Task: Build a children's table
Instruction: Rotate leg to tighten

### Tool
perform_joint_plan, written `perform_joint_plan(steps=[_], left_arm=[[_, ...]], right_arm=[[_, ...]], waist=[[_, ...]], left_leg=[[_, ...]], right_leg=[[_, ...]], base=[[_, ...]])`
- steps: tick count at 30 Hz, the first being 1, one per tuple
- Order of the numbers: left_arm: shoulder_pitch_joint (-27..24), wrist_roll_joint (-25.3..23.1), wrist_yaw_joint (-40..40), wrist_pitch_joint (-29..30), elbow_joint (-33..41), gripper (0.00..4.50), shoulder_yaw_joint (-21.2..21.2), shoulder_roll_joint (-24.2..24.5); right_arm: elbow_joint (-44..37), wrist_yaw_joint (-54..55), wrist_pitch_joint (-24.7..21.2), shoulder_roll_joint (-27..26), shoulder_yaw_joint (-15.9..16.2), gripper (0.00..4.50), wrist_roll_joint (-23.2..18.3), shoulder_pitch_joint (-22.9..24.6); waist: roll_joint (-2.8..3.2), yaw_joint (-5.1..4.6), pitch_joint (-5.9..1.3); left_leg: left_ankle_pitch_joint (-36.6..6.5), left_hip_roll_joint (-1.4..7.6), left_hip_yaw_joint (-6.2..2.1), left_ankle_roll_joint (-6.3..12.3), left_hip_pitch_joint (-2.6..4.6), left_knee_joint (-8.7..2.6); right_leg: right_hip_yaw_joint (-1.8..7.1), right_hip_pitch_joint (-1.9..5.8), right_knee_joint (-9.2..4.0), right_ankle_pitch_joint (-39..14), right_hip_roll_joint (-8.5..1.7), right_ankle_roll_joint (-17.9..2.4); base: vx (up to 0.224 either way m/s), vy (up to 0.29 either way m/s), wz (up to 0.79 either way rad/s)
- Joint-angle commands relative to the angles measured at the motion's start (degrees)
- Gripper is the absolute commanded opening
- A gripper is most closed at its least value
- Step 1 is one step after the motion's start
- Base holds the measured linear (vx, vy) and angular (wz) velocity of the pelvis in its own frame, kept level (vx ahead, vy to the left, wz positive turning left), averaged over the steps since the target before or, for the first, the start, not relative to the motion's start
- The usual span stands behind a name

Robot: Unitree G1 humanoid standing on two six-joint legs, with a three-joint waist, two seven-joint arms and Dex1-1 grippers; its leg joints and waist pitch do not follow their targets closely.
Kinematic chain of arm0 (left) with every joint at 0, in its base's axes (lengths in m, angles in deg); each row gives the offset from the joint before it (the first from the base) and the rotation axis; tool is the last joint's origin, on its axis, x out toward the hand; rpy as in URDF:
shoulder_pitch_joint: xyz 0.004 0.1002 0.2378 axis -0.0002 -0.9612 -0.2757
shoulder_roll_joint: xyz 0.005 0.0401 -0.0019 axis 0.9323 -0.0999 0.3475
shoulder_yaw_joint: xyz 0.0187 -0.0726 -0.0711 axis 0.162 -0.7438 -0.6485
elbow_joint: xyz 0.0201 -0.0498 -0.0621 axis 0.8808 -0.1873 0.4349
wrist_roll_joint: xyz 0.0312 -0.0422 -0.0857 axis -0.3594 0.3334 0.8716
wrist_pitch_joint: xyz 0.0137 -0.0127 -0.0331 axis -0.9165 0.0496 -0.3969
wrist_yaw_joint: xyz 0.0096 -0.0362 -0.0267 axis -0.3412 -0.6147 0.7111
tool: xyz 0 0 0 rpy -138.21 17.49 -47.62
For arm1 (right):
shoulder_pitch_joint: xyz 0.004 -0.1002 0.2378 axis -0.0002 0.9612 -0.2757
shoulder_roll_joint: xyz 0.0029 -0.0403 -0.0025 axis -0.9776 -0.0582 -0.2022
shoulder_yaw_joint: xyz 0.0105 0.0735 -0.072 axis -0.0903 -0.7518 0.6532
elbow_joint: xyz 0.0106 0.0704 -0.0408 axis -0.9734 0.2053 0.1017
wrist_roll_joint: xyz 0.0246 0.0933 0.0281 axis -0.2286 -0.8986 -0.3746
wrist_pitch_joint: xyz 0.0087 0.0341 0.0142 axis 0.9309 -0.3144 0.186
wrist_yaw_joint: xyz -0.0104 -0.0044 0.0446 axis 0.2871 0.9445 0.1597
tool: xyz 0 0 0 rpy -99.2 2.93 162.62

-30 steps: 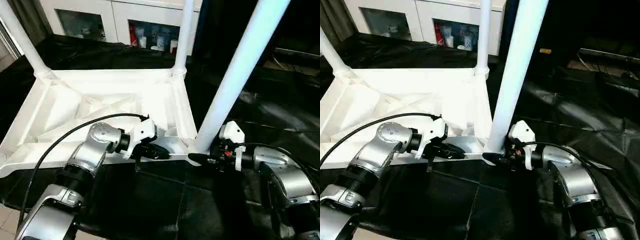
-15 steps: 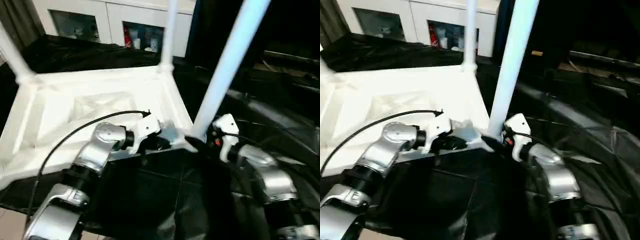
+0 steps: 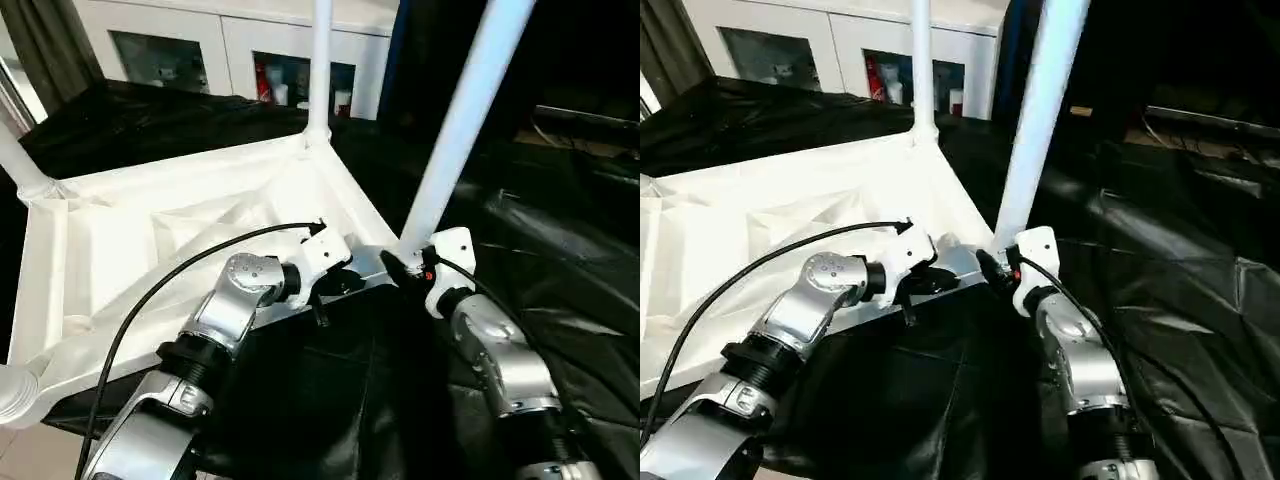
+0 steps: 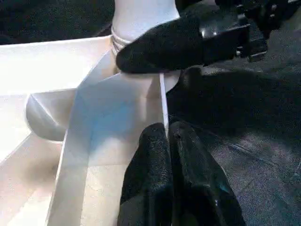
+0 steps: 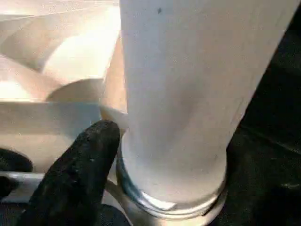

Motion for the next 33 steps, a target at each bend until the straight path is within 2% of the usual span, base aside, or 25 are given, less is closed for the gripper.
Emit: perform_joint_plan(steps=[1, 3, 4, 5, 6, 9, 10, 11, 12, 13, 16, 18, 19, 21, 23, 24, 27, 33], left_arm=[[-2.09, 1.77, 2.64, -0.79, -1.74, 0.00, 2.56, -1.09], [-2.22, 2.00, 3.77, -1.27, -1.51, 0.00, 2.34, -0.13], [-2.39, 2.39, 5.57, -1.51, -1.16, 0.00, 2.11, 1.25], [-2.47, 2.59, 6.42, -1.62, -0.99, 0.00, 2.01, 1.89], [-2.60, 3.08, 8.79, -3.01, -0.86, 0.00, 1.87, 3.48], [-2.68, 4.21, 12.57, -3.97, -0.49, 0.00, 1.35, 5.82], [-2.64, 4.53, 13.67, -4.10, -0.44, 0.00, 1.24, 6.45], [-2.61, 4.72, 14.53, -4.21, -0.43, 0.00, 1.18, 7.00], [-2.66, 4.88, 15.09, -4.32, -0.37, 0.00, 1.18, 7.41], [-2.80, 5.34, 16.51, -4.40, -0.12, 0.00, 1.16, 8.23], [-3.31, 6.93, 19.98, -3.40, 1.06, 0.00, 1.30, 10.10], [-3.65, 7.50, 21.85, -3.30, 1.56, 0.00, 1.58, 11.05], [-3.67, 7.47, 21.91, -3.39, 1.54, 0.00, 1.60, 11.13], [-3.66, 7.16, 22.11, -3.86, 1.14, 0.00, 1.60, 11.43], [-3.59, 6.92, 22.00, -4.23, 0.75, 0.00, 1.58, 11.52], [-3.58, 6.85, 21.90, -4.35, 0.63, 0.00, 1.59, 11.54], [-3.66, 7.08, 21.94, -4.20, 0.88, 0.00, 1.82, 11.66], [-3.20, 6.85, 21.22, -4.75, 0.31, 0.00, 1.97, 11.45]], right_arm=[[1.13, -6.03, -0.46, 0.08, 6.12, 3.46, 0.09, 0.42], [0.55, -8.96, -0.12, 1.41, 6.69, 3.46, -0.50, 0.62], [-0.50, -13.53, 0.44, 3.72, 7.76, 3.46, -1.12, 0.98], [-1.00, -15.74, 0.70, 4.81, 8.25, 3.46, -1.42, 1.14], [-2.44, -21.15, 0.55, 7.21, 8.64, 3.46, -3.14, 1.48], [-4.33, -28.38, 0.19, 10.64, 8.35, 3.46, -5.89, 1.56], [-4.65, -30.03, 0.68, 11.59, 8.18, 3.46, -6.35, 1.54], [-4.85, -31.33, 0.69, 12.35, 7.90, 3.46, -6.87, 1.50], [-4.94, -32.19, 0.75, 12.81, 7.75, 3.46, -7.21, 1.49], [-4.89, -33.87, 0.74, 13.83, 7.42, 3.46, -7.84, 1.37], [-4.82, -38.26, 0.65, 16.67, 7.19, 3.46, -9.16, 1.19], [-4.89, -40.45, 0.05, 18.04, 7.19, 3.46, -9.69, 1.21], [-4.85, -40.65, 0.04, 18.16, 7.15, 3.46, -9.72, 1.20], [-4.59, -41.34, 0.04, 18.41, 6.90, 3.15, -9.90, 1.09], [-4.23, -41.43, 0.15, 18.26, 6.69, 3.15, -10.05, 0.93], [-4.10, -41.21, 0.14, 17.89, 6.69, 3.03, -10.20, 0.85], [-4.49, -41.34, -0.19, 17.24, 6.82, 2.79, -11.04, 0.96], [-5.45, -41.30, -0.42, 16.70, 7.36, 2.70, -11.43, 2.16]], waist=[[-0.69, 0.11, -1.41], [-0.74, 0.25, -1.48], [-0.54, 0.34, -1.52], [-0.71, 0.36, -1.48], [-0.65, 0.40, -1.49], [-0.71, 0.59, -1.55], [-0.54, 0.64, -1.66], [-0.47, 0.63, -1.76], [-0.13, 0.79, -1.79], [-0.31, 0.74, -1.81], [-0.15, 0.94, -2.15], [-0.08, 1.05, -2.03], [-0.14, 1.06, -2.02], [-0.05, 1.09, -1.97], [-0.07, 1.21, -1.99], [0.11, 1.30, -2.04], [0.04, 1.27, -2.12], [0.14, 1.41, -2.30]], left_leg=[[-17.94, 2.26, -1.14, 2.39, -0.35, -4.44], [-17.08, 2.25, -1.07, 3.07, -0.45, -4.28], [-16.85, 2.30, -1.05, 3.29, -0.37, -4.24], [-16.61, 2.29, -1.00, 3.57, -0.44, -4.17], [-15.62, 2.21, -0.87, 4.29, -0.62, -4.01], [-14.71, 2.32, -0.79, 5.30, -0.57, -3.82], [-13.25, 2.40, -0.81, 5.35, -0.69, -3.79], [-12.31, 2.47, -0.74, 5.25, -0.53, -3.68], [-11.28, 2.51, -0.65, 5.26, -0.39, -3.56], [-10.80, 2.46, -0.57, 5.42, -0.41, -3.47], [-7.66, 2.35, -0.36, 6.84, -0.26, -2.99], [-7.55, 2.30, -0.27, 7.65, -0.27, -2.90], [-7.76, 2.36, -0.26, 7.68, -0.26, -2.91], [-8.72, 2.45, -0.24, 7.17, -0.19, -2.97], [-8.88, 2.47, -0.25, 6.64, -0.11, -2.99], [-8.82, 2.49, -0.27, 6.39, -0.06, -3.00], [-8.42, 2.44, -0.25, 6.23, -0.13, -2.92], [-6.91, 2.39, -0.17, 6.74, -0.11, -2.67]], right_leg=[[1.62, 1.00, -4.68, -21.05, -2.15, -8.10], [1.62, 1.25, -4.56, -20.03, -2.23, -8.60], [1.64, 1.30, -4.50, -19.39, -2.23, -8.86], [1.63, 1.38, -4.45, -18.91, -2.20, -9.05], [1.71, 1.43, -4.30, -17.72, -2.22, -9.64], [1.75, 1.62, -4.09, -16.85, -2.21, -10.29], [1.69, 1.73, -3.82, -15.24, -2.26, -11.00], [1.63, 1.70, -3.67, -13.65, -2.14, -11.82], [1.61, 1.67, -3.37, -11.17, -2.03, -12.88], [1.59, 1.74, -3.32, -9.98, -1.96, -13.36], [1.55, 2.08, -2.45, -2.95, -1.80, -15.85], [1.47, 2.16, -2.30, -1.33, -1.76, -17.01], [1.49, 2.22, -2.30, -1.49, -1.83, -17.12], [1.48, 2.14, -2.50, -3.62, -1.87, -17.08], [1.47, 2.16, -2.50, -4.50, -1.86, -16.92], [1.47, 2.17, -2.45, -4.49, -1.88, -16.90], [1.43, 2.27, -2.31, -3.62, -1.81, -17.00], [1.40, 2.41, -1.96, -0.90, -1.76, -17.73]], base=[[0.000, 0.000, 0.00], [0.000, 0.000, 0.00], [0.000, 0.000, 0.00], [0.000, 0.000, 0.00], [0.000, 0.000, 0.00], [0.000, 0.000, 0.00], [0.000, 0.000, 0.00], [0.000, 0.000, 0.00], [0.000, 0.000, 0.00], [0.000, 0.000, 0.00], [0.000, 0.000, 0.00], [0.000, 0.000, 0.00], [0.000, 0.000, 0.00], [0.000, 0.000, 0.00], [0.000, 0.000, 0.00], [0.000, 0.000, 0.00], [0.000, 0.000, 0.00], [0.000, 0.000, 0.00]])
